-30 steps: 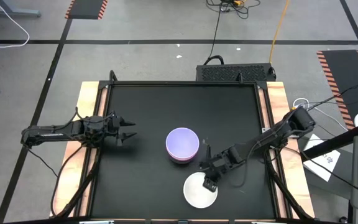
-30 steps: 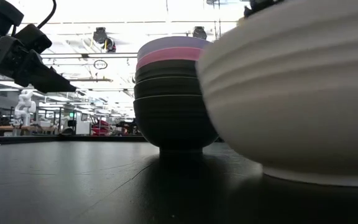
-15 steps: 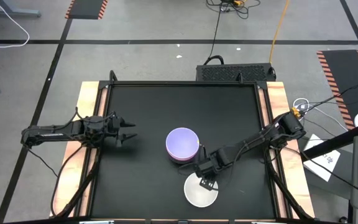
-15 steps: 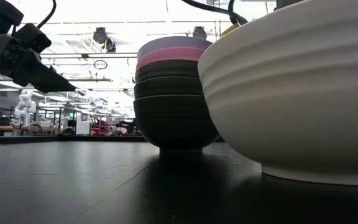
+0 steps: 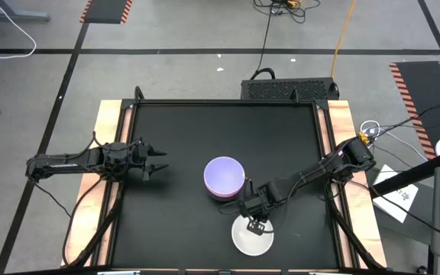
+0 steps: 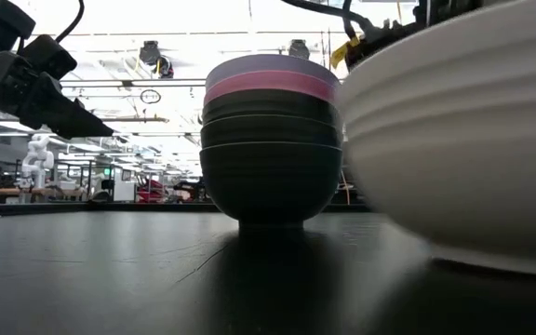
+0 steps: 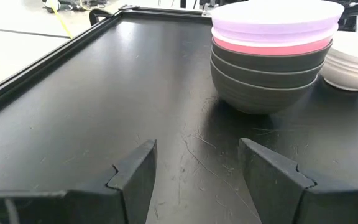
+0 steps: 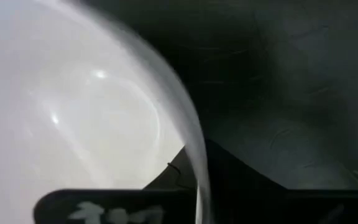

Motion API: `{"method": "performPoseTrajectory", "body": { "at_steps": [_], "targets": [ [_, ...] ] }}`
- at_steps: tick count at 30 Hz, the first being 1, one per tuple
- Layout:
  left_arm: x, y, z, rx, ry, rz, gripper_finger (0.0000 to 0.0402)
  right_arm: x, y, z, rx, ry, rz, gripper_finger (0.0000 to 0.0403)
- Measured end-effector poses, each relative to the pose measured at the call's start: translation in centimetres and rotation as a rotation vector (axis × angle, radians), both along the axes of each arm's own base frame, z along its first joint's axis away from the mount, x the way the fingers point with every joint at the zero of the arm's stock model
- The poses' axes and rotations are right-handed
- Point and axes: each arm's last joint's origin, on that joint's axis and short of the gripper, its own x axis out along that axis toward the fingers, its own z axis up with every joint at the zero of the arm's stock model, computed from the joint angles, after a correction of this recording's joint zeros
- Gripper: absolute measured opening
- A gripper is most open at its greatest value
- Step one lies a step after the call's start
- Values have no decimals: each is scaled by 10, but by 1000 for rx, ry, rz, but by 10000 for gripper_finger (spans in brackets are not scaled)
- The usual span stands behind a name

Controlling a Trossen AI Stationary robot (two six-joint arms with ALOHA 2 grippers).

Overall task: Nest bowls inside each other
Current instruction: Stack the white bowl on top of the purple bowl

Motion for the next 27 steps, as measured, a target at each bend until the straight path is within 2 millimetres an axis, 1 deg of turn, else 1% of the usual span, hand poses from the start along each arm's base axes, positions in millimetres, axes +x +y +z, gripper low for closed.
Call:
{"method": "performPoseTrajectory", "body": {
  "at_steps": [23, 27],
  "targets": [
    [0, 0, 0, 0, 1, 0, 230, 0, 0, 0, 0, -11, 26, 1],
    [0, 0, 0, 0, 1, 0, 230, -1, -1, 6, 0, -32, 28, 1]
  ]
}}
